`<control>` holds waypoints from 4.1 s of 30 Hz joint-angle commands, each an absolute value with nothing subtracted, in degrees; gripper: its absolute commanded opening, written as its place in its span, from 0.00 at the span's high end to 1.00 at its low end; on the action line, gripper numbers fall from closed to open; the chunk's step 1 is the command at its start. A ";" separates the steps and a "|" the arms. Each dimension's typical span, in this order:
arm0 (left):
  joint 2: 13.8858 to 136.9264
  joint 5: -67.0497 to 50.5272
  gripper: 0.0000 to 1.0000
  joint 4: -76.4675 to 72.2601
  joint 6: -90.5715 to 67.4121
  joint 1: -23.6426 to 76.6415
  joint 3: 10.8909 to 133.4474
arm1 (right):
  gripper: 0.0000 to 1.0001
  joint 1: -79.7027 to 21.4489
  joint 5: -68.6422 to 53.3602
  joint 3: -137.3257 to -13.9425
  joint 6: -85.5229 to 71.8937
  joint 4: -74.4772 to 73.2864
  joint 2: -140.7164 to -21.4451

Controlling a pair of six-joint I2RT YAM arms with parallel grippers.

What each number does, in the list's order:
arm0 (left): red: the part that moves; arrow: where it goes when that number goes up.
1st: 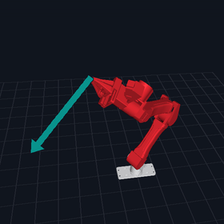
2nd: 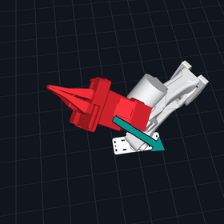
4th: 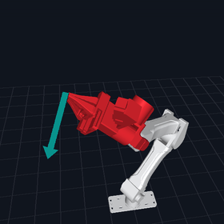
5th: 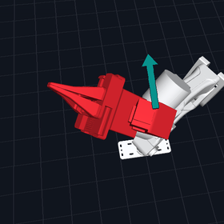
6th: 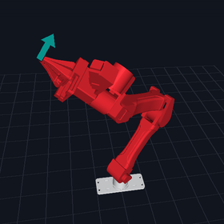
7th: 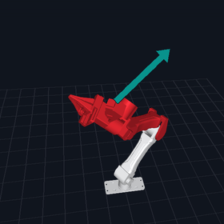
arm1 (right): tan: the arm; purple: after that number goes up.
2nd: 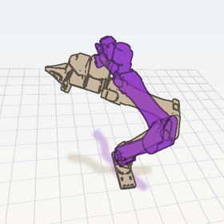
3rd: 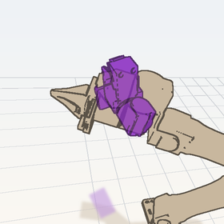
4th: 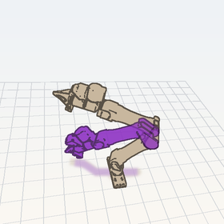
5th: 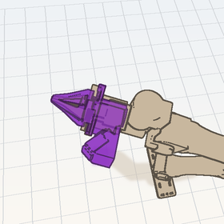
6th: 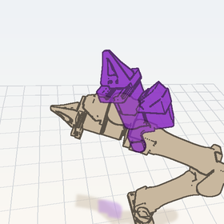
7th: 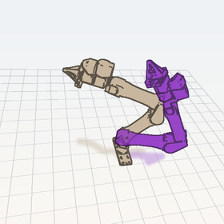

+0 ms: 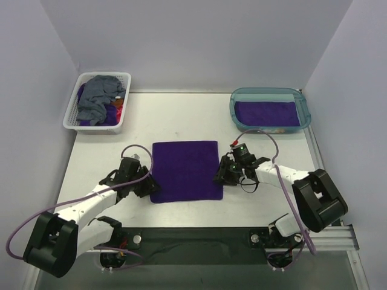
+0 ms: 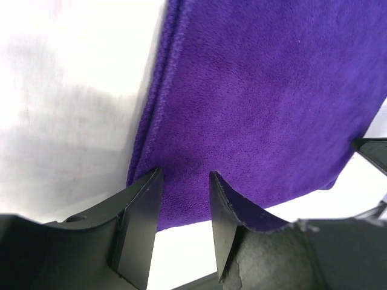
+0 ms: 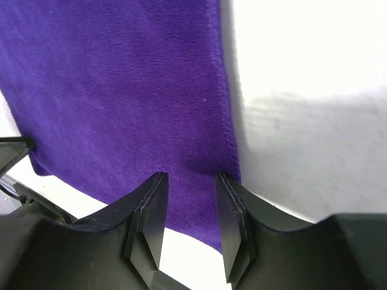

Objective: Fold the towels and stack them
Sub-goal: Fold the towel

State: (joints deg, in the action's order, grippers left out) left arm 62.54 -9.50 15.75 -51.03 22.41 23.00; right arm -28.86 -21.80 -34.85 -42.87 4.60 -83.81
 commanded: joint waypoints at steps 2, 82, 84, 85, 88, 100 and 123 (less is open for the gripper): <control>58.28 -8.17 0.52 22.84 -56.16 22.94 19.08 | 0.63 -28.21 -18.72 -33.40 -40.61 -5.09 -80.87; 108.01 3.34 0.53 25.66 -8.88 12.83 72.07 | 1.00 -27.77 -10.90 -86.84 -3.51 -21.27 -125.25; 108.54 3.78 0.53 25.58 -9.05 12.83 72.25 | 1.00 -27.86 -10.90 -86.66 -3.43 -21.18 -125.07; 109.07 3.78 0.53 25.66 -9.14 12.92 72.42 | 1.00 -27.86 -10.81 -86.40 -3.43 -21.18 -124.89; 109.95 4.04 0.52 25.58 -9.14 13.44 72.86 | 1.00 -27.69 -10.72 -86.13 -3.43 -21.09 -124.63; 102.93 9.94 0.44 26.19 -9.32 14.15 75.49 | 1.00 -27.77 -10.72 -85.78 -2.99 -20.92 -123.49; 109.60 5.80 0.50 28.21 -5.36 17.05 76.64 | 1.00 -27.86 -10.90 -84.29 -3.16 -20.74 -122.52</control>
